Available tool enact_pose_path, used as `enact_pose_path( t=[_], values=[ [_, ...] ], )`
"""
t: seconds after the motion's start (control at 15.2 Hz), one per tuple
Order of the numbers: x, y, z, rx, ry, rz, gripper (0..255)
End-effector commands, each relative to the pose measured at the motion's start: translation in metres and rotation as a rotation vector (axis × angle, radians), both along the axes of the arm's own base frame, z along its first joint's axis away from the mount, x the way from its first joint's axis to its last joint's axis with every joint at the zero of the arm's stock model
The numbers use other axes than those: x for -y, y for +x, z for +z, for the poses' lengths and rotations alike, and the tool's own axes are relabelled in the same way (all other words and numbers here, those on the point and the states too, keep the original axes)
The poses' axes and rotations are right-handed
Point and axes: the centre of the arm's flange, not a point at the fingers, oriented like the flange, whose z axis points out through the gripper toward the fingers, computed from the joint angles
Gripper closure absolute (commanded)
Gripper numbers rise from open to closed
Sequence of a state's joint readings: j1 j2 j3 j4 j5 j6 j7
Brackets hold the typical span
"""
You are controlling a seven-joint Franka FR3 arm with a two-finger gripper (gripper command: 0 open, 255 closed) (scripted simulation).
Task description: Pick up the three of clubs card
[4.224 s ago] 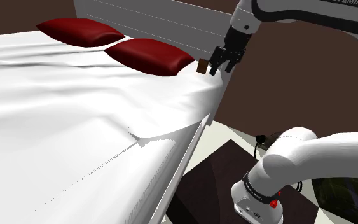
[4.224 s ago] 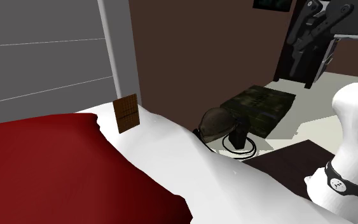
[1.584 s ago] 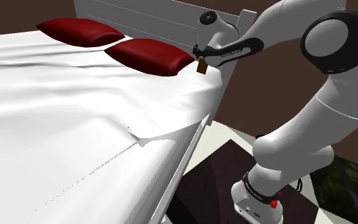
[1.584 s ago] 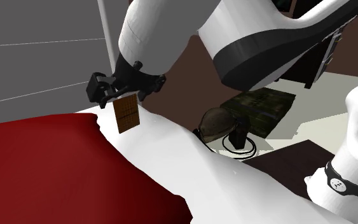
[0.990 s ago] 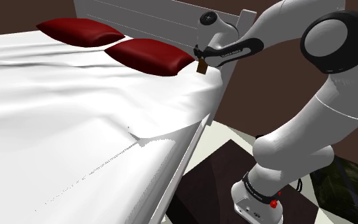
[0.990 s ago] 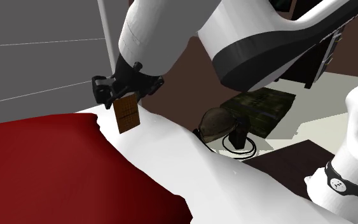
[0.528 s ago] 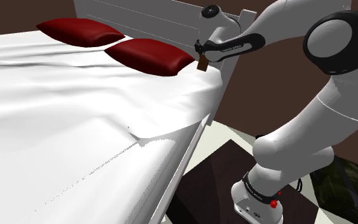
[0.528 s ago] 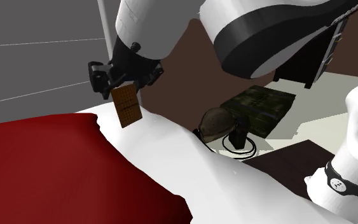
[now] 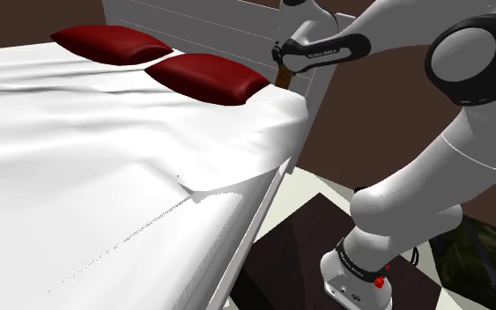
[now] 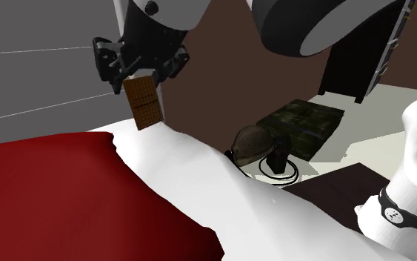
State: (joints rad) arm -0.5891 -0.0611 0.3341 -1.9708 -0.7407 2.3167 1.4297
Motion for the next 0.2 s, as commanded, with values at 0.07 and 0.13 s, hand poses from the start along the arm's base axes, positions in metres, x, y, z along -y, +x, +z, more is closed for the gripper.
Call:
enact_pose_path(
  t=[0.07, 0.13],
  values=[
    [0.0004, -0.0007, 0.0110, 0.000, 0.000, 0.000, 255],
    [0.0004, -0.0007, 0.0110, 0.000, 0.000, 0.000, 255]
  ],
)
